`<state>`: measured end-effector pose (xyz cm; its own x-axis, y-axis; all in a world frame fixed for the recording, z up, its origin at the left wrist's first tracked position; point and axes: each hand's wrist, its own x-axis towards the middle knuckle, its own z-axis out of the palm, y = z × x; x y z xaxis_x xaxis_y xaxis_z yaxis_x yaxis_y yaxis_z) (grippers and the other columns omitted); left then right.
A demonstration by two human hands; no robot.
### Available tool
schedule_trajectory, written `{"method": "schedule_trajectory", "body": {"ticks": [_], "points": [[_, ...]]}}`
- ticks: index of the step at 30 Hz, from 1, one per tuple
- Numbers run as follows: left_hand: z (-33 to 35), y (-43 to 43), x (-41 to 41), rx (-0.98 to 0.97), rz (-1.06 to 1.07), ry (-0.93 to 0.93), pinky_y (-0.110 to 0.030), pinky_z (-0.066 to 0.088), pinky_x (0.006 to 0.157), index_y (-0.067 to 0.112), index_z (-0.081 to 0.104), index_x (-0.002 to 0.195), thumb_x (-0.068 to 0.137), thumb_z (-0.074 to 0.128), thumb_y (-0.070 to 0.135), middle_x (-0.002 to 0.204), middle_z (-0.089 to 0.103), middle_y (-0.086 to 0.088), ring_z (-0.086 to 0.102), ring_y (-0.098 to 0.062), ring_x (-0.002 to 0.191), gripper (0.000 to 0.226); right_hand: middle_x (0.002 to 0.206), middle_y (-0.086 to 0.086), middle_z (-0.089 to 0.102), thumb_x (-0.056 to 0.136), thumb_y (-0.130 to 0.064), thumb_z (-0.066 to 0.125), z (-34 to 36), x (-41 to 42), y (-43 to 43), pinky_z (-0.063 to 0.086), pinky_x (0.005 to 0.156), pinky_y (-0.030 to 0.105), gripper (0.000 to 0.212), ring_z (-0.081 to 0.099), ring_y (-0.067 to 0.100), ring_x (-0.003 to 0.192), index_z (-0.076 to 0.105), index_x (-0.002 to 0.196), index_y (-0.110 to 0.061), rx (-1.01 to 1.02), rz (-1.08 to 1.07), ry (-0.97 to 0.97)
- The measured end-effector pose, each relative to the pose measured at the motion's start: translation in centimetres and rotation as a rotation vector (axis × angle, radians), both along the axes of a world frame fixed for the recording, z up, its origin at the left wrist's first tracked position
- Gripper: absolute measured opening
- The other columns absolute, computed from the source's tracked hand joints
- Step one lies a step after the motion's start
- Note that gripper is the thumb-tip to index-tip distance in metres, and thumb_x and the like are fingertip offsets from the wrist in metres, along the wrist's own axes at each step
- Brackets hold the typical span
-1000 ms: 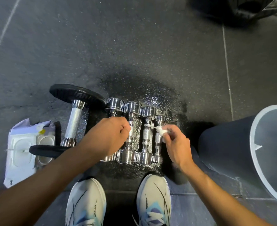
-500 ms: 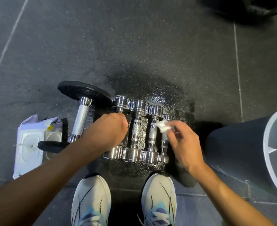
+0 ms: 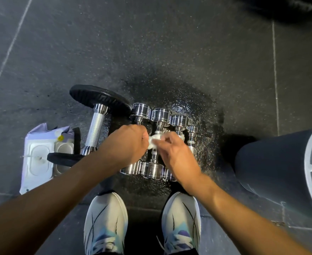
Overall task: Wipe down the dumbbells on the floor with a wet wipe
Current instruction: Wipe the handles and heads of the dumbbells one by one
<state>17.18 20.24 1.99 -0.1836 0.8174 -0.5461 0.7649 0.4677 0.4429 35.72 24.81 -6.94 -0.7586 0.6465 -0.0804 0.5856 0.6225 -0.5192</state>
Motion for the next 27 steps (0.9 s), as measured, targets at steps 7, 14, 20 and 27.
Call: {"method": "schedule_trajectory", "body": {"ticks": [7, 14, 20, 27], "points": [[-0.4, -0.1, -0.2, 0.025, -0.020, 0.007, -0.024, 0.040, 0.045, 0.025, 0.065, 0.098, 0.102, 0.048, 0.028, 0.079, 0.069, 0.004, 0.060, -0.009, 0.060, 0.017, 0.114, 0.003, 0.061, 0.098, -0.014, 0.068, -0.1, 0.1, -0.4, 0.062, 0.063, 0.022, 0.025, 0.065, 0.014, 0.074, 0.074, 0.122, -0.017, -0.004, -0.027, 0.043], [-0.8, -0.2, 0.1, 0.029, -0.042, 0.018, -0.038, 0.058, 0.068, 0.026, 0.066, 0.097, 0.100, 0.047, 0.031, 0.080, 0.068, 0.006, 0.065, -0.014, 0.070, 0.019, 0.095, 0.001, 0.059, 0.091, 0.001, 0.072, -0.1, -2.0, 2.6, 0.037, 0.059, 0.019, 0.036, 0.048, 0.012, 0.077, 0.067, 0.123, -0.015, 0.178, -0.115, -0.006], [-1.3, -0.2, 0.1, 0.030, -0.076, 0.041, -0.036, 0.055, 0.068, 0.024, 0.063, 0.104, 0.102, 0.046, 0.030, 0.088, 0.065, 0.003, 0.062, -0.016, 0.075, 0.019, 0.116, 0.010, 0.064, 0.092, 0.001, 0.071, 0.1, -0.1, -0.6, 0.064, 0.067, 0.026, 0.036, 0.071, 0.023, 0.084, 0.072, 0.124, -0.017, 0.031, -0.044, 0.019], [-2.2, -0.3, 0.5, 0.014, -0.112, -0.014, -0.029, 0.041, 0.057, 0.024, 0.063, 0.098, 0.101, 0.048, 0.024, 0.078, 0.058, 0.007, 0.054, -0.010, 0.066, 0.015, 0.107, 0.006, 0.066, 0.091, -0.007, 0.074, 0.9, 0.5, -1.7, 0.064, 0.058, 0.034, 0.030, 0.070, 0.023, 0.070, 0.074, 0.120, -0.014, 0.007, 0.011, -0.017]]}}
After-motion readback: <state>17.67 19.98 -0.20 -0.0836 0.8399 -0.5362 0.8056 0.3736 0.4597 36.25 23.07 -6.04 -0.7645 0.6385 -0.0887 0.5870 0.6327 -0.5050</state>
